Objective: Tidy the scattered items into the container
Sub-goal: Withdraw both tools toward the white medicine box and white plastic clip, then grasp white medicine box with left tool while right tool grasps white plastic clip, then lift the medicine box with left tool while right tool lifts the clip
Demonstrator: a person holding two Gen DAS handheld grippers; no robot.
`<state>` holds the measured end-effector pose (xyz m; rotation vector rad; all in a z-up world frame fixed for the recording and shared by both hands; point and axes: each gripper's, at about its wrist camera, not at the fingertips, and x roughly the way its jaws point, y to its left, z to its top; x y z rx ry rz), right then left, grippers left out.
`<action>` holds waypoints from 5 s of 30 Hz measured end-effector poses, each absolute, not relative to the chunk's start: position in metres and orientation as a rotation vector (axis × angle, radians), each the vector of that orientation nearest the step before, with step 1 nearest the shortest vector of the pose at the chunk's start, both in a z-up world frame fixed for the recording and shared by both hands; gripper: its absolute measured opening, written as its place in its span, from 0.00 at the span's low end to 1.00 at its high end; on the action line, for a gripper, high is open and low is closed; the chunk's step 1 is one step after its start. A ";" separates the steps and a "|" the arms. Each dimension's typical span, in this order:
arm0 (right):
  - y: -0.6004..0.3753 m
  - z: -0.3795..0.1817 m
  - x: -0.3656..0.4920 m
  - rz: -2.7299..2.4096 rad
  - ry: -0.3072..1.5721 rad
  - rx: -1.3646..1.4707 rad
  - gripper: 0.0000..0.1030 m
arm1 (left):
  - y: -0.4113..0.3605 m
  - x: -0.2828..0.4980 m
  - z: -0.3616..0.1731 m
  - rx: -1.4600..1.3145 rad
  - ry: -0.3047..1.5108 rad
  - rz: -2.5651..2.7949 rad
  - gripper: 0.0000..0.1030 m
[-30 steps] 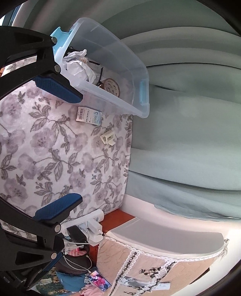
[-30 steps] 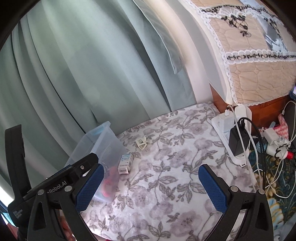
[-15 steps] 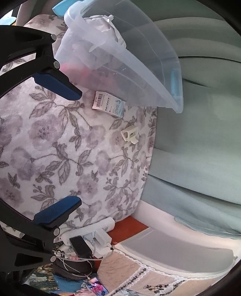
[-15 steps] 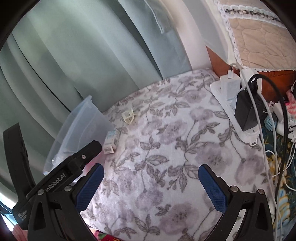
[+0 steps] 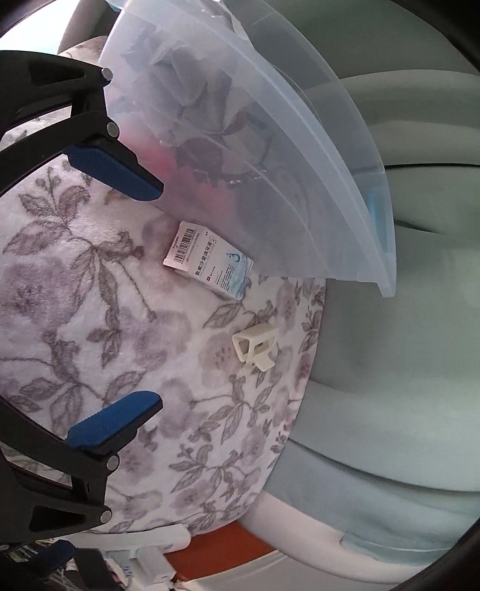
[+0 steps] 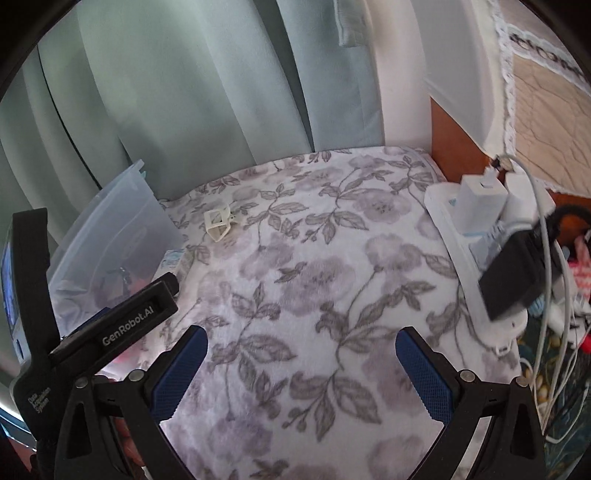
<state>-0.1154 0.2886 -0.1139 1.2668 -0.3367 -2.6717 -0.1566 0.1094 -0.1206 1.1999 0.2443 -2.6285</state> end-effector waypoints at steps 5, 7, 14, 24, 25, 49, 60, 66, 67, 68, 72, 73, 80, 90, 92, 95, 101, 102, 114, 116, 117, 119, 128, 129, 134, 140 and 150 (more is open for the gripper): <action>0.280 -0.115 -0.145 -2.632 -0.298 1.185 1.00 | 0.111 -0.176 -0.133 1.163 0.232 -2.608 1.00; 0.276 -0.114 -0.158 -2.616 -0.272 1.156 0.99 | 0.108 -0.181 -0.138 1.144 0.224 -2.574 0.99; 0.258 -0.115 -0.203 -2.524 -0.256 1.071 0.88 | 0.102 -0.193 -0.154 1.096 0.220 -2.456 0.99; 0.229 -0.142 -0.257 -2.330 -0.227 1.129 0.72 | 0.099 -0.213 -0.168 1.042 0.209 -2.377 0.99; 0.226 -0.145 -0.262 -2.310 -0.226 1.131 0.68 | 0.099 -0.215 -0.170 1.049 0.202 -2.360 0.99; 0.154 -0.178 -0.330 -2.114 -0.017 1.182 0.51 | 0.090 -0.238 -0.191 1.195 0.328 -2.342 0.99; 0.190 -0.160 -0.318 -2.264 -0.084 1.150 0.48 | 0.094 -0.255 -0.184 1.217 0.343 -2.498 0.99; 0.217 -0.148 -0.300 -2.344 -0.136 1.136 0.48 | 0.104 -0.269 -0.180 1.292 0.336 -2.648 0.99; 0.220 -0.148 -0.298 -2.357 -0.148 1.139 0.48 | 0.107 -0.271 -0.179 1.300 0.318 -2.677 0.99; 0.224 -0.148 -0.297 -2.366 -0.168 1.145 0.48 | 0.110 -0.272 -0.179 1.311 0.302 -2.694 0.99; 0.235 -0.149 -0.291 -2.391 -0.213 1.156 0.48 | 0.111 -0.276 -0.178 1.299 0.214 -2.689 0.99; 0.237 -0.149 -0.291 -2.395 -0.217 1.160 0.48 | 0.110 -0.276 -0.177 1.283 0.181 -2.675 0.99; 0.253 -0.156 -0.289 -2.414 -0.272 1.186 0.48 | 0.111 -0.295 -0.184 1.314 0.134 -2.695 0.99; 0.262 -0.154 -0.286 -2.447 -0.298 1.196 0.48 | 0.109 -0.313 -0.191 1.359 0.118 -2.671 0.80; 0.264 -0.153 -0.284 -2.450 -0.304 1.200 0.48 | 0.106 -0.311 -0.190 1.363 0.125 -2.667 0.74; 0.265 -0.151 -0.277 -2.453 -0.319 1.212 0.48 | 0.104 -0.309 -0.189 1.377 0.142 -2.665 0.66; 0.263 -0.140 -0.249 -2.446 -0.325 1.237 0.48 | 0.100 -0.301 -0.188 1.438 0.156 -2.655 0.50; 0.261 -0.139 -0.243 -2.444 -0.332 1.244 0.48 | 0.100 -0.296 -0.188 1.449 0.153 -2.657 0.49; 0.270 -0.117 -0.161 -2.448 -0.402 1.282 0.48 | 0.110 -0.219 -0.169 1.571 0.203 -2.644 0.48; 0.273 -0.115 -0.149 -2.454 -0.437 1.290 0.48 | 0.113 -0.210 -0.163 1.590 0.188 -2.661 0.48; 0.275 -0.113 -0.144 -2.455 -0.457 1.295 0.48 | 0.115 -0.204 -0.159 1.589 0.175 -2.671 0.48; 0.279 -0.110 -0.135 -2.449 -0.510 1.296 0.48 | 0.117 -0.194 -0.148 1.591 0.175 -2.700 0.47; 0.293 -0.083 -0.093 -2.514 -0.615 1.227 0.48 | 0.111 -0.154 -0.096 1.499 0.175 -2.816 0.46; 0.293 -0.079 -0.089 -2.525 -0.621 1.212 0.48 | 0.107 -0.148 -0.090 1.489 0.186 -2.828 0.46; 0.289 -0.054 -0.072 -2.562 -0.620 1.130 0.48 | 0.102 -0.132 -0.059 1.427 0.222 -2.896 0.46; 0.283 -0.033 -0.057 -2.576 -0.642 1.059 0.48 | 0.096 -0.110 -0.015 1.317 0.259 -2.992 0.46; 0.275 0.019 -0.030 -2.601 -0.668 0.869 0.48 | 0.079 -0.080 0.046 1.108 0.313 -3.115 0.46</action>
